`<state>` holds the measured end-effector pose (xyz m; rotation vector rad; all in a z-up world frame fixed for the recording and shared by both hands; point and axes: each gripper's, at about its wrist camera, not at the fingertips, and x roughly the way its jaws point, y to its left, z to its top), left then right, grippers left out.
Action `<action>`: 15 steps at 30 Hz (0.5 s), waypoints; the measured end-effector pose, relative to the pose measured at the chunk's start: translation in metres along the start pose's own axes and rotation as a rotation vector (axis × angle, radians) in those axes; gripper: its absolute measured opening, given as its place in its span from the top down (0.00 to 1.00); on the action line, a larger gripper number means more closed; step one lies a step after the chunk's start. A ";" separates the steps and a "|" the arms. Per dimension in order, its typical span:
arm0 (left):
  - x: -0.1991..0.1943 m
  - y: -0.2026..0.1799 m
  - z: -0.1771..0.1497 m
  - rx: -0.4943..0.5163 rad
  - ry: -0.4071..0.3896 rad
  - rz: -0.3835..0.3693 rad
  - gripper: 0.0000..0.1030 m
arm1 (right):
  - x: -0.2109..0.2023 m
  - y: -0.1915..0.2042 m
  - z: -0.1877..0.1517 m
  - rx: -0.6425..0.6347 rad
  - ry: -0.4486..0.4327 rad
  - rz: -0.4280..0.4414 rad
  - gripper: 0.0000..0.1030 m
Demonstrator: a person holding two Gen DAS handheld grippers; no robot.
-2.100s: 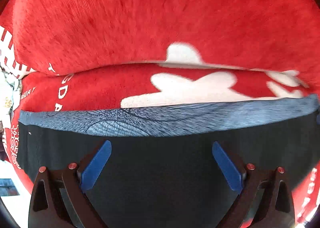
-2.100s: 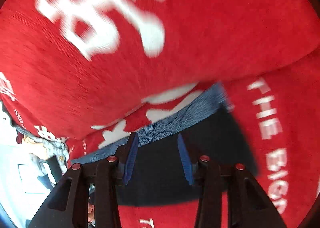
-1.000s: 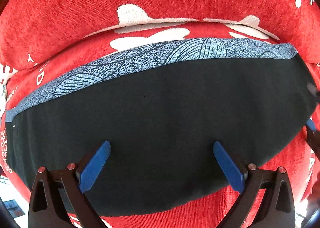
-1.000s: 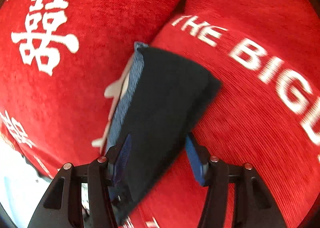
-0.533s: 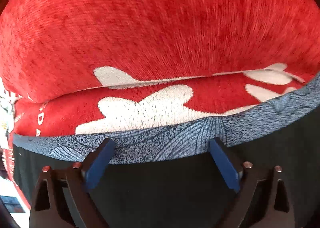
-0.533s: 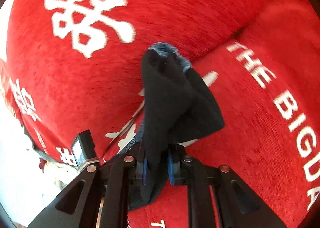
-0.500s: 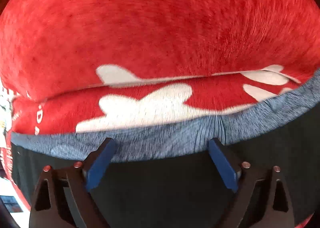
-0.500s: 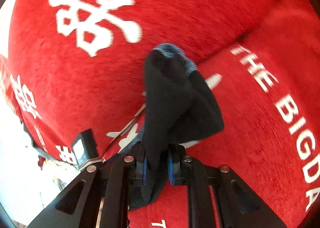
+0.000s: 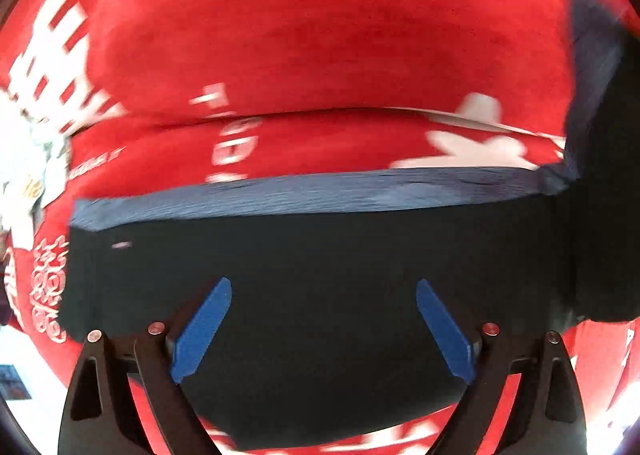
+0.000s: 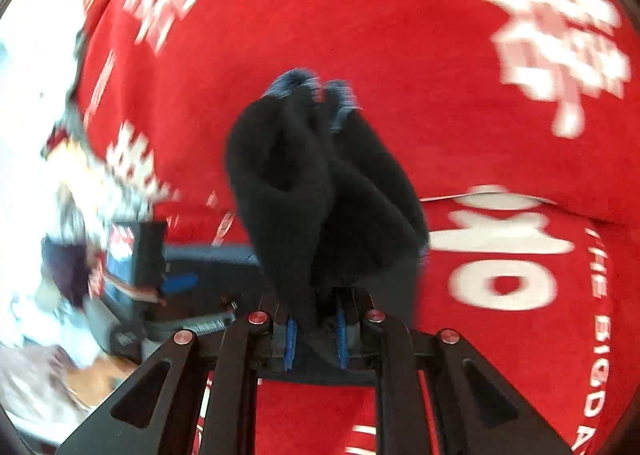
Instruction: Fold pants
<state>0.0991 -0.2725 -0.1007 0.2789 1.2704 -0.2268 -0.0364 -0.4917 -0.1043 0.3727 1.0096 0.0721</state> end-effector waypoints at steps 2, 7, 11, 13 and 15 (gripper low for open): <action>0.001 0.037 -0.003 -0.020 0.001 0.022 0.07 | 0.043 0.038 -0.013 -0.054 0.070 -0.025 0.83; 0.018 0.088 -0.008 -0.019 0.032 0.047 0.07 | 0.143 0.112 -0.067 -0.353 0.208 -0.351 0.68; 0.012 0.089 -0.008 0.000 0.044 -0.082 0.07 | 0.117 0.153 -0.075 -0.498 0.241 -0.366 0.54; 0.008 0.084 -0.005 0.013 0.055 -0.181 0.07 | 0.098 0.149 -0.061 -0.351 0.244 -0.231 0.54; 0.002 0.070 -0.003 0.029 0.074 -0.313 0.07 | 0.076 0.100 -0.053 -0.014 0.248 -0.082 0.54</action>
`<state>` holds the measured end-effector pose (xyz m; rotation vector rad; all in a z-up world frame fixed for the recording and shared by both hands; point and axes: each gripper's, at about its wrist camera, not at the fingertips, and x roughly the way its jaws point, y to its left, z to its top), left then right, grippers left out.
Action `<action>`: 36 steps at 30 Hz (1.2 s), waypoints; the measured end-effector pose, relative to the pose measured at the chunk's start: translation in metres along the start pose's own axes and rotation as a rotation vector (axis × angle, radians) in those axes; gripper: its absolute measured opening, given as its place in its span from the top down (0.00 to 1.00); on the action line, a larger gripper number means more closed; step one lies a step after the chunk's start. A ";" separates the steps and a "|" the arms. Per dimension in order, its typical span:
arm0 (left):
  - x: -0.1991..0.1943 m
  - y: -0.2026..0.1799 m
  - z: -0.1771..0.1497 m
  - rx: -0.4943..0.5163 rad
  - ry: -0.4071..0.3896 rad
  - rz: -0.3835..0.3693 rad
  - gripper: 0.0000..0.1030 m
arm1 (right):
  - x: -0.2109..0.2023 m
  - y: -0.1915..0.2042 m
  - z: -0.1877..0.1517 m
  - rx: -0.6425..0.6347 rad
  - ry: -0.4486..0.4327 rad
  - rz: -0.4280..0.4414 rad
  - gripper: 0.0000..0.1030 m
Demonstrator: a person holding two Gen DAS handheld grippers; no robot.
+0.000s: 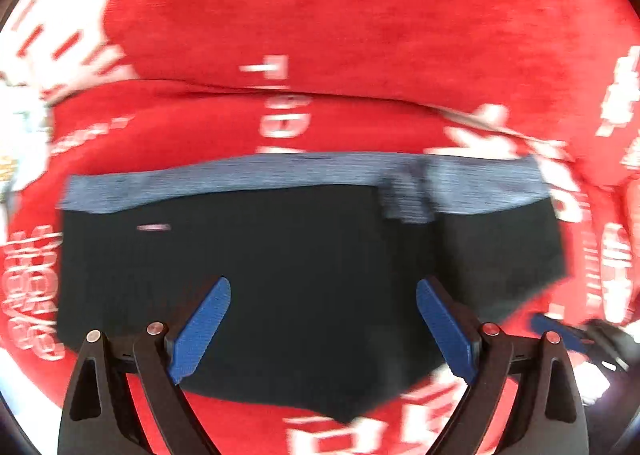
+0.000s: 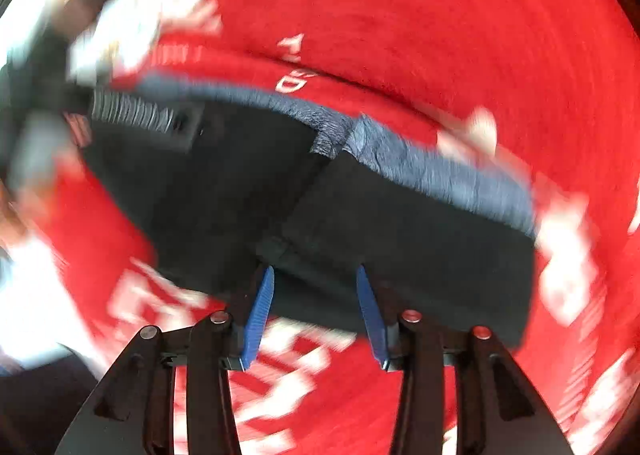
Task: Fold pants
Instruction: 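Fold the held strip end over onto the waistband with the right tool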
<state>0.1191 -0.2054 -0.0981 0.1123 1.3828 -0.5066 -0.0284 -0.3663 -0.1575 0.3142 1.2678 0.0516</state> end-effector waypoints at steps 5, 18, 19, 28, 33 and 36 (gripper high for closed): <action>0.024 -0.048 0.003 0.089 0.072 -0.145 0.26 | 0.015 -0.107 -0.023 0.634 0.006 0.320 0.54; 0.065 -0.075 0.004 0.059 0.183 -0.164 0.65 | 0.052 -0.143 -0.020 0.877 -0.016 0.453 0.95; 0.059 -0.074 0.002 0.058 0.173 -0.158 0.65 | 0.047 -0.140 -0.017 0.859 -0.021 0.469 0.95; 0.037 -0.031 -0.026 -0.028 0.134 -0.045 0.34 | 0.054 -0.129 -0.019 0.761 0.053 0.454 0.91; 0.053 -0.031 -0.009 -0.035 0.176 -0.192 0.21 | 0.009 -0.113 0.004 0.512 0.036 0.339 0.83; 0.062 -0.033 -0.003 -0.053 0.201 -0.245 0.21 | -0.031 -0.119 0.021 0.377 -0.066 0.245 0.81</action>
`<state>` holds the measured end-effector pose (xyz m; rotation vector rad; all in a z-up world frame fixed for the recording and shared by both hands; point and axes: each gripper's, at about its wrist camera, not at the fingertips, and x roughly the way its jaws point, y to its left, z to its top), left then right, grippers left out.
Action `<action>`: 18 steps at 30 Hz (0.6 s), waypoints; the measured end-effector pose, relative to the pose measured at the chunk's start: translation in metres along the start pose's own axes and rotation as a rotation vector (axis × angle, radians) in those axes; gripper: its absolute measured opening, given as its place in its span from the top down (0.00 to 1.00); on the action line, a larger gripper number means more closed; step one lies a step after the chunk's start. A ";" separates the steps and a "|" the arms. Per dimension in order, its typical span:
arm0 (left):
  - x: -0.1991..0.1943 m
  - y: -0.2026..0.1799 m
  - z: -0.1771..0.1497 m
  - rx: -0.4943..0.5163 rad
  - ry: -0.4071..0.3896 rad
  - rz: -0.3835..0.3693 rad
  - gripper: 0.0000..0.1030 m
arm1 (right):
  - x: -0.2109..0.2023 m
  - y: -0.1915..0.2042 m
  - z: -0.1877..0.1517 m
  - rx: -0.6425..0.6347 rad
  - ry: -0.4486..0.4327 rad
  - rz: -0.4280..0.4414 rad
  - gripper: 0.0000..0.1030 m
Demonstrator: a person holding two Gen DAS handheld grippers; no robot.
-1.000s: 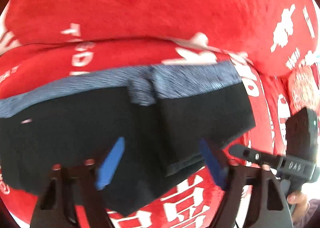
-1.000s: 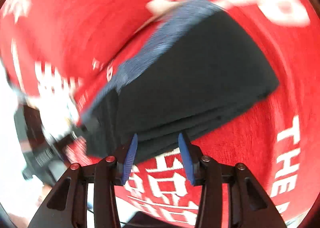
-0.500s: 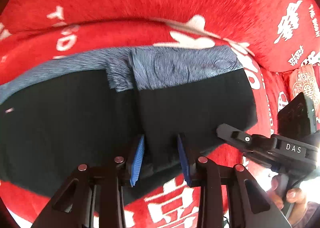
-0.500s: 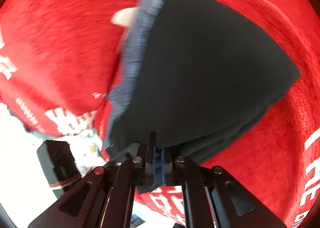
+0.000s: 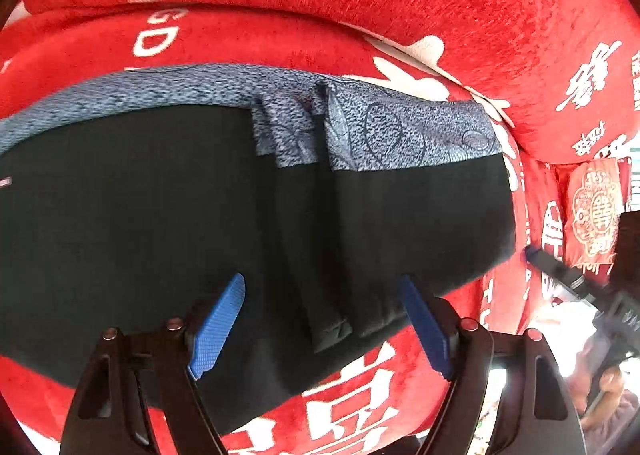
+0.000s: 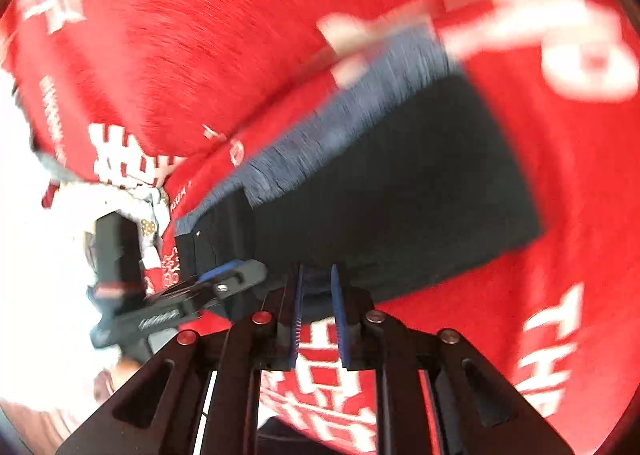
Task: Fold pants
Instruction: 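Fold the held strip end over onto the waistband with the right tool, then open both tools and release the trousers folded in half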
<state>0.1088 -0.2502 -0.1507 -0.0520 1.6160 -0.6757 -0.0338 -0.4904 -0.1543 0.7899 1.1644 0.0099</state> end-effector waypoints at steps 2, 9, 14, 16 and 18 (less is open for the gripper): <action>0.005 -0.004 0.003 0.003 0.007 -0.009 0.21 | -0.015 -0.008 0.015 -0.051 -0.056 -0.089 0.53; 0.017 -0.008 0.006 -0.030 0.045 -0.038 0.42 | 0.034 -0.086 0.073 0.073 0.077 -0.084 0.59; 0.015 -0.016 -0.014 0.029 -0.010 0.087 0.44 | 0.058 -0.034 0.055 -0.176 0.141 -0.301 0.66; 0.014 -0.018 -0.019 0.013 -0.032 0.107 0.43 | 0.070 -0.009 0.048 -0.329 0.147 -0.450 0.60; 0.002 -0.025 -0.021 0.024 -0.062 0.141 0.43 | 0.068 0.003 0.050 -0.324 0.136 -0.512 0.59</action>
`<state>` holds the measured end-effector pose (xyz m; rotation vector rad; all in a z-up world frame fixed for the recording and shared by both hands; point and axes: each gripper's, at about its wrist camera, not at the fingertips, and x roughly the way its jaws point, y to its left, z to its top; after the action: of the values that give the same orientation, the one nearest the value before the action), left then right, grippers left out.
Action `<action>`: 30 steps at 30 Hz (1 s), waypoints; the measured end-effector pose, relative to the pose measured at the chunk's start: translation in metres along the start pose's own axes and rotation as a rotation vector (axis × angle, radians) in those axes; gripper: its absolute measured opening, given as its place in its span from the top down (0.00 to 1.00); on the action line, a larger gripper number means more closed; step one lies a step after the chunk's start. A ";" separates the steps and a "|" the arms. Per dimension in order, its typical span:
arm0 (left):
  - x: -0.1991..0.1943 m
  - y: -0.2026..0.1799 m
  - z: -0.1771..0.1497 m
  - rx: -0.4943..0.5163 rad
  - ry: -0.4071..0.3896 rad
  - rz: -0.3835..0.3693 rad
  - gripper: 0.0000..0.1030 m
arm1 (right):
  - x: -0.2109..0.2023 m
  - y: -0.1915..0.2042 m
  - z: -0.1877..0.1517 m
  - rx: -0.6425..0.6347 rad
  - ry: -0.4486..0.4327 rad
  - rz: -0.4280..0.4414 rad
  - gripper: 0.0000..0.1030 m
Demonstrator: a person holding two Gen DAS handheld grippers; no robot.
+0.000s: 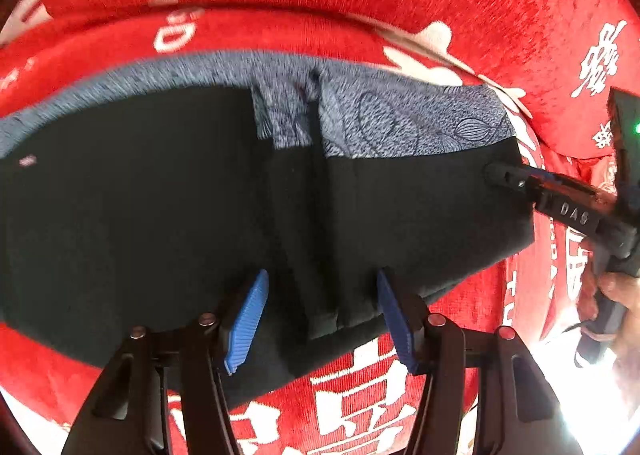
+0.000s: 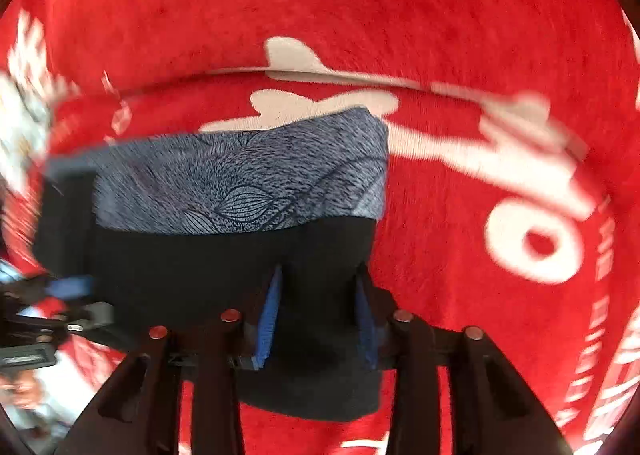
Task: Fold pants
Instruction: 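Open both tools and release the trousers folded in half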
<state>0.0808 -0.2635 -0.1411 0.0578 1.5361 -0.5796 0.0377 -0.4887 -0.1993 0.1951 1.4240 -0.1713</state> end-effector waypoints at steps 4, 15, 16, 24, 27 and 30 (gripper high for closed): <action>-0.022 0.003 -0.007 0.027 -0.078 0.098 0.21 | -0.038 0.013 -0.005 0.017 -0.132 0.032 0.59; -0.029 0.075 -0.040 -0.087 -0.040 0.228 0.21 | -0.012 0.081 -0.014 0.011 -0.005 0.225 0.58; -0.029 0.080 -0.041 -0.109 -0.035 0.224 0.21 | -0.011 0.101 -0.011 -0.033 -0.004 0.215 0.57; -0.043 0.099 -0.051 -0.127 -0.054 0.243 0.21 | 0.029 0.167 -0.013 -0.147 0.072 -0.011 0.85; -0.045 0.105 -0.052 -0.120 -0.045 0.278 0.21 | 0.028 0.186 -0.019 -0.229 0.059 -0.071 0.85; -0.056 0.115 -0.054 -0.143 -0.047 0.278 0.21 | 0.017 0.191 -0.022 -0.244 0.085 0.096 0.86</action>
<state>0.0800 -0.1257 -0.1282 0.1443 1.4881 -0.2485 0.0638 -0.2985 -0.2132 0.0696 1.5033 0.0906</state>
